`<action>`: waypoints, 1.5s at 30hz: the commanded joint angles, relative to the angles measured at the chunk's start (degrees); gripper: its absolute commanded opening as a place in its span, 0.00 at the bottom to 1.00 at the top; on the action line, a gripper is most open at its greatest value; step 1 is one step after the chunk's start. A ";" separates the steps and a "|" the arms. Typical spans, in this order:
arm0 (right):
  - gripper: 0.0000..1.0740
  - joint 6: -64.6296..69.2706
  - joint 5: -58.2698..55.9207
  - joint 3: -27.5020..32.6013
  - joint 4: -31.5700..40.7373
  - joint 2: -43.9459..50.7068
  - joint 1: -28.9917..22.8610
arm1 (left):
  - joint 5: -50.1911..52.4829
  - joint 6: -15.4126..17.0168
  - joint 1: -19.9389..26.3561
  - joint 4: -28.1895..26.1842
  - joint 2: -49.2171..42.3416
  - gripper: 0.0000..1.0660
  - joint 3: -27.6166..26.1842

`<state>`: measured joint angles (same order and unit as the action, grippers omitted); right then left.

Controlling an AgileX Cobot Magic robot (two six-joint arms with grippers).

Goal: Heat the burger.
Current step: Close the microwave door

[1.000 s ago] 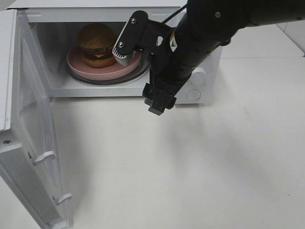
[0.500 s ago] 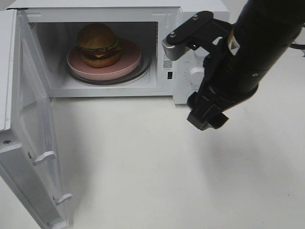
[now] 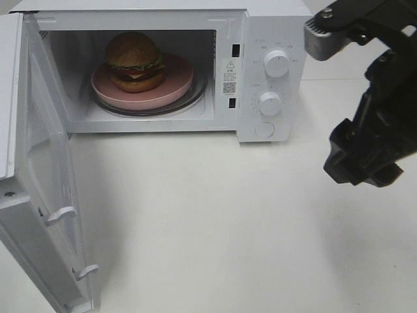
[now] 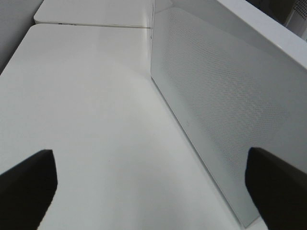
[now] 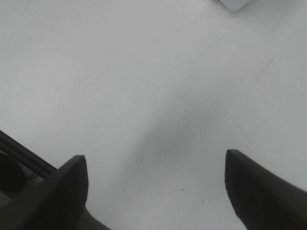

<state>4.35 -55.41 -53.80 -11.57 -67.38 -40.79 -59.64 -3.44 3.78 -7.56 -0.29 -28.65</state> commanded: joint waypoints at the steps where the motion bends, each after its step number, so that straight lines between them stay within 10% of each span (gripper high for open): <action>1: 0.71 1.32 -1.20 2.69 -0.17 4.07 0.29 | 0.34 0.06 -0.29 -0.11 -1.09 0.94 0.17; 25: 0.71 4.35 -0.92 21.14 4.41 35.64 31.34 | 0.34 0.06 -0.29 -0.11 -1.09 0.94 0.17; 45: 0.71 4.53 -1.78 24.35 4.13 64.97 36.21 | 0.34 0.06 -0.29 -0.11 -1.09 0.94 0.17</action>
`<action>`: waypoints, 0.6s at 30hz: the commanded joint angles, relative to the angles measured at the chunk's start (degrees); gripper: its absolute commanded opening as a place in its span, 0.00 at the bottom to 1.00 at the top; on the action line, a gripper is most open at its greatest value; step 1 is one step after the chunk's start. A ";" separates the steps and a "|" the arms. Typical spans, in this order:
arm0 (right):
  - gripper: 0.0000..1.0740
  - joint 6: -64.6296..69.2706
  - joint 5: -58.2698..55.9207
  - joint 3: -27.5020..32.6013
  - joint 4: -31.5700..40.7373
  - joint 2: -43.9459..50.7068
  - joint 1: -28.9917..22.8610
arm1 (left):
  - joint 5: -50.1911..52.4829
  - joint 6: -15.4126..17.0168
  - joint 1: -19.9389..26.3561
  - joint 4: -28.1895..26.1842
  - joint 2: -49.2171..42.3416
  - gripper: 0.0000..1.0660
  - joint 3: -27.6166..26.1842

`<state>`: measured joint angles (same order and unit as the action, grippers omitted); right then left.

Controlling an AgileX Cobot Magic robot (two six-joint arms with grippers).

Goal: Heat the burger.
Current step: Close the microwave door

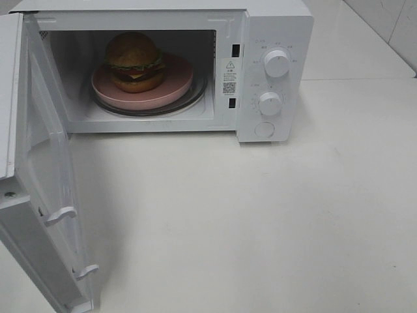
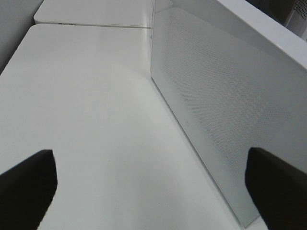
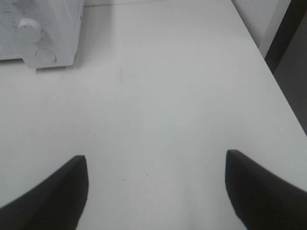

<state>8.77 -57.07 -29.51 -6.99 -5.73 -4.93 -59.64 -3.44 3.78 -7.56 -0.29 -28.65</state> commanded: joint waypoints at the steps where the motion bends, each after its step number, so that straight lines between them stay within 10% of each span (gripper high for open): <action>1: 0.71 0.06 -0.11 0.06 -0.46 4.64 0.34 | 0.34 0.06 -0.29 -0.11 -1.09 0.94 0.17; 18: 0.71 0.06 -0.11 0.06 -0.52 7.33 0.34 | 0.34 0.06 -0.29 -0.17 -0.92 0.94 0.17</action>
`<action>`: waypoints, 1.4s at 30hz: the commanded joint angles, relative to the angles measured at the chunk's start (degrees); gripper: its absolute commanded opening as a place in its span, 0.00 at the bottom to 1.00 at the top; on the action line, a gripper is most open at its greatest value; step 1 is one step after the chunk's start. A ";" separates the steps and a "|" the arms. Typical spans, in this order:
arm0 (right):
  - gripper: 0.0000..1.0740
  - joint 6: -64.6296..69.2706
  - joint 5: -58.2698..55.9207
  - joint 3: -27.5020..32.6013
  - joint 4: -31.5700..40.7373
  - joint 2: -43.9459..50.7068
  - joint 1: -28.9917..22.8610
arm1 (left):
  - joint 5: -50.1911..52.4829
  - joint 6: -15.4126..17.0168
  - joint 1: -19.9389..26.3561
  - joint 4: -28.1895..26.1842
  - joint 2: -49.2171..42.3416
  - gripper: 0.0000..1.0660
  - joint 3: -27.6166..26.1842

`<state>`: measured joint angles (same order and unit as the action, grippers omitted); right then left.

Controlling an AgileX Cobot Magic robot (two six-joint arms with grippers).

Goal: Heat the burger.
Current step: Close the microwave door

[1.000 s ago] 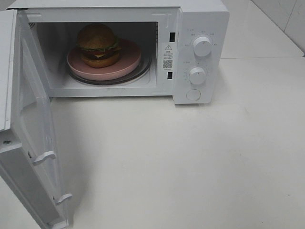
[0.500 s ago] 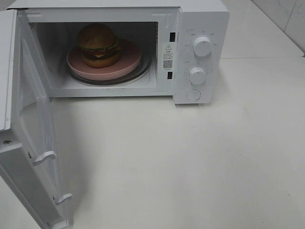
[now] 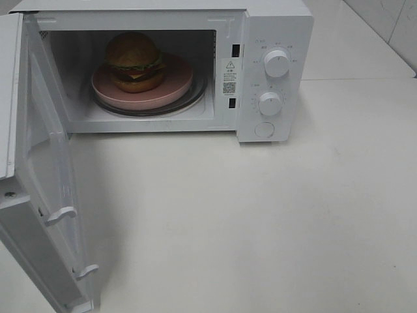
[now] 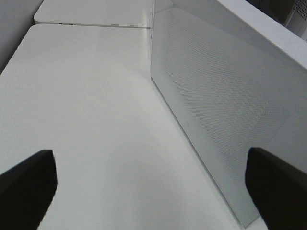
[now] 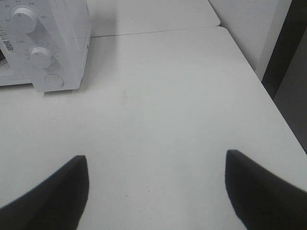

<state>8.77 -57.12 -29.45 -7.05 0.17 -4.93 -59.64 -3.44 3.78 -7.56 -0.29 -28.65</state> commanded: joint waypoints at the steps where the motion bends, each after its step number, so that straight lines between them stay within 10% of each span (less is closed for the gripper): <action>1: 0.71 0.06 -0.06 0.00 -0.46 1.43 0.34 | 0.34 0.06 -0.29 -0.17 -0.92 0.94 0.17; 42: 0.71 0.06 -0.06 0.00 -0.40 1.43 0.34 | 0.69 0.11 -0.29 -0.46 -0.86 0.94 -0.17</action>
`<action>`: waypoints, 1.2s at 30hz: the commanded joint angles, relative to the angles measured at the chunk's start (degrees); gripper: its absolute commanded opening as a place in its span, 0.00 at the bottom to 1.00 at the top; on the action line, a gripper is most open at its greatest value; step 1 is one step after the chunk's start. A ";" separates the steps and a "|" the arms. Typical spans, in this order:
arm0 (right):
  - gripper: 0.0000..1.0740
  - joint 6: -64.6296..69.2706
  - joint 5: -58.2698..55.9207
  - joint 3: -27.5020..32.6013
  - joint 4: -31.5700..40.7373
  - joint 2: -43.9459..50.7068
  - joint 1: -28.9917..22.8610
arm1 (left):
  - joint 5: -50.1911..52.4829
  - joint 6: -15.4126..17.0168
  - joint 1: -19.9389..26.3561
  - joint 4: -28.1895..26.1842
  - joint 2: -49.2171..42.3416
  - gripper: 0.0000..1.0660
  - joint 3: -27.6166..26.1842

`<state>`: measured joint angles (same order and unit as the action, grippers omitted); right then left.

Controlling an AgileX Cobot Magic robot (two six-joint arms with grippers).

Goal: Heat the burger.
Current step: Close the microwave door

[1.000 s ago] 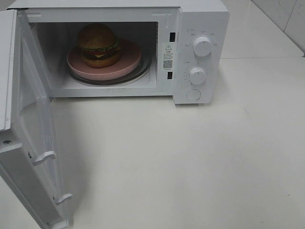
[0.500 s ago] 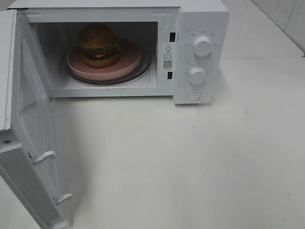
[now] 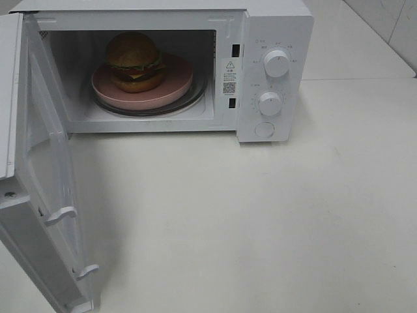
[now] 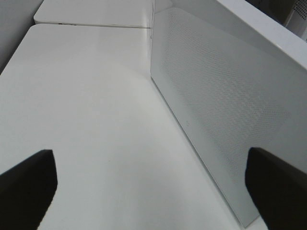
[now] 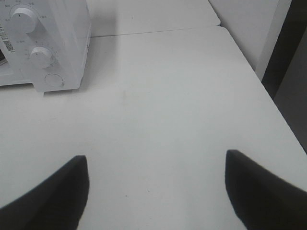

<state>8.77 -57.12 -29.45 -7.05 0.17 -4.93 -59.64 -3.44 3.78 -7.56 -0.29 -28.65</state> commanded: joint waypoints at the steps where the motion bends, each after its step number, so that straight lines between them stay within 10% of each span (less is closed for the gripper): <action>1: 0.71 0.06 -0.06 0.00 -0.40 1.43 0.34 | 0.69 0.11 -0.29 -0.46 -0.86 0.94 -0.17; 10: 0.71 0.06 -0.06 0.00 -0.40 1.43 0.34 | 5.61 0.17 -0.29 3.44 5.73 0.78 -3.21; 20: 0.71 0.06 -0.06 0.00 -0.40 1.43 0.34 | 16.90 0.11 -0.29 5.33 16.73 0.00 -3.21; 36: 0.71 0.06 -0.06 0.00 -0.40 1.43 0.34 | 43.83 0.17 -0.29 9.91 31.86 0.00 5.27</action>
<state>8.77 -57.12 -29.45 -7.05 0.17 -4.93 -20.74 -3.44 3.78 2.46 30.42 -25.04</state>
